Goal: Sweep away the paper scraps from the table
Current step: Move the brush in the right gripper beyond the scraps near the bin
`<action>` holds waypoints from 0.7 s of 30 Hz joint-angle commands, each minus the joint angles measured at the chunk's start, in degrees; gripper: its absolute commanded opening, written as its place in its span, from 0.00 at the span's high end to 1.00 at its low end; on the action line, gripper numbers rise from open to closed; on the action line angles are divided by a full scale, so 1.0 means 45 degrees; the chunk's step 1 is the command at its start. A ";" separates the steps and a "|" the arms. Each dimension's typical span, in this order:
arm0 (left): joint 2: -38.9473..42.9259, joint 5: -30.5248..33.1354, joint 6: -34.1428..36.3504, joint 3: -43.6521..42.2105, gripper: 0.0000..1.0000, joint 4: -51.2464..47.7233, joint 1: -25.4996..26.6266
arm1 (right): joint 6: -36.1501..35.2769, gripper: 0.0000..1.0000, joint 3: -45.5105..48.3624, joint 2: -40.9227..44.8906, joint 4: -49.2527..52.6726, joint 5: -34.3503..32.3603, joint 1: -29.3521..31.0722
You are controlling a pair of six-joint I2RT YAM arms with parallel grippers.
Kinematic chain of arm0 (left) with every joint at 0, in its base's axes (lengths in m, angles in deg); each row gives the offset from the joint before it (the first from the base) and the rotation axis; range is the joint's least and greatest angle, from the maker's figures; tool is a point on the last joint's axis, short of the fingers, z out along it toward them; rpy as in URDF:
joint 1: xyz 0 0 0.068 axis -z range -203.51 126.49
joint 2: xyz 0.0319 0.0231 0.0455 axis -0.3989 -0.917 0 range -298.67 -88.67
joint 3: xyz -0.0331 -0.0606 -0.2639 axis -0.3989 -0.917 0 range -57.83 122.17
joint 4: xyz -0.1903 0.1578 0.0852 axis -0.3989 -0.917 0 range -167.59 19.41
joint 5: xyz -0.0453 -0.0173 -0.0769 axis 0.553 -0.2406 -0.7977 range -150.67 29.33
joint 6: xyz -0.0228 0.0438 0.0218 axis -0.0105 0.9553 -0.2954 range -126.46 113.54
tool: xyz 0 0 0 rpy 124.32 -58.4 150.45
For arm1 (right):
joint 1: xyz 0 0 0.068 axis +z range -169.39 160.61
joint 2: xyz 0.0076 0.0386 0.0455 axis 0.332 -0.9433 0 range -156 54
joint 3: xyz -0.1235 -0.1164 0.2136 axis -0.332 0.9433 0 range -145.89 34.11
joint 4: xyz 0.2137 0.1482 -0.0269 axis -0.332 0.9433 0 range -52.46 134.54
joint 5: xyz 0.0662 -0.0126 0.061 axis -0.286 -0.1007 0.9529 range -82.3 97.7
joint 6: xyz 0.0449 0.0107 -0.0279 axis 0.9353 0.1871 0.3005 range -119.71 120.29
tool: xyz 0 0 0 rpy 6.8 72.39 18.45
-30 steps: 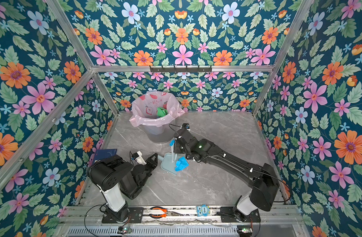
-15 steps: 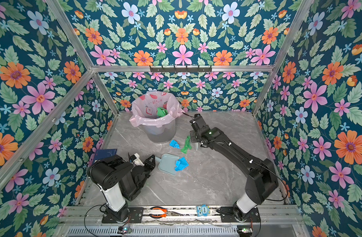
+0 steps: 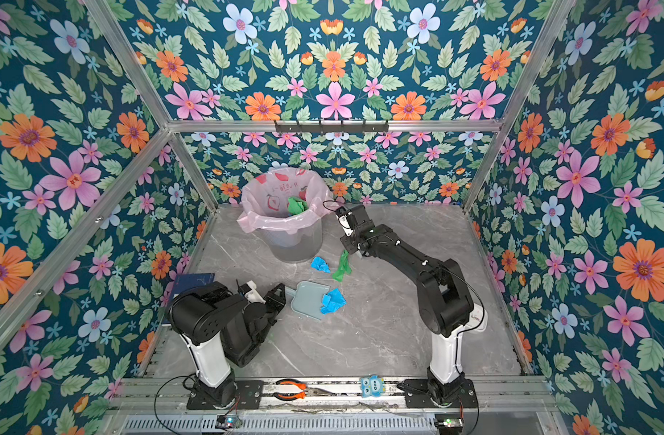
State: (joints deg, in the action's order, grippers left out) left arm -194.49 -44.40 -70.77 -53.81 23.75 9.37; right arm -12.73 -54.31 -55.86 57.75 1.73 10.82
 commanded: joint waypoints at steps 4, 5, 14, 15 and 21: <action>-0.0066 -0.0244 0.0132 0.0084 1.00 0.0362 -0.0022 | -0.2430 1.00 0.0554 0.0196 -0.1065 0.0949 0.0135; -0.0116 -0.0273 0.0122 0.0102 1.00 0.0362 -0.0022 | -0.2633 1.00 0.0544 0.0168 -0.0809 0.1091 0.0238; -0.0371 -0.0309 -0.0102 0.0104 1.00 0.0363 -0.0022 | -0.3706 1.00 0.0864 0.0323 0.0582 0.0678 0.1280; -0.0361 -0.0293 -0.0131 0.0080 1.00 0.0362 -0.0013 | -0.3726 1.00 0.0954 0.0402 0.0636 0.0466 0.1410; -0.0308 -0.0022 -0.0288 -0.0087 1.00 0.0362 -0.0022 | -0.3887 1.00 0.2000 0.1279 0.0840 -0.0467 0.2238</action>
State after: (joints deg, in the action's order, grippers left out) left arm -195.89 -45.49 -72.45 -53.79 24.54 9.33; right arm -30.06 -46.95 -51.58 58.69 1.79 20.00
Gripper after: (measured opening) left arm 0.129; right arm 0.070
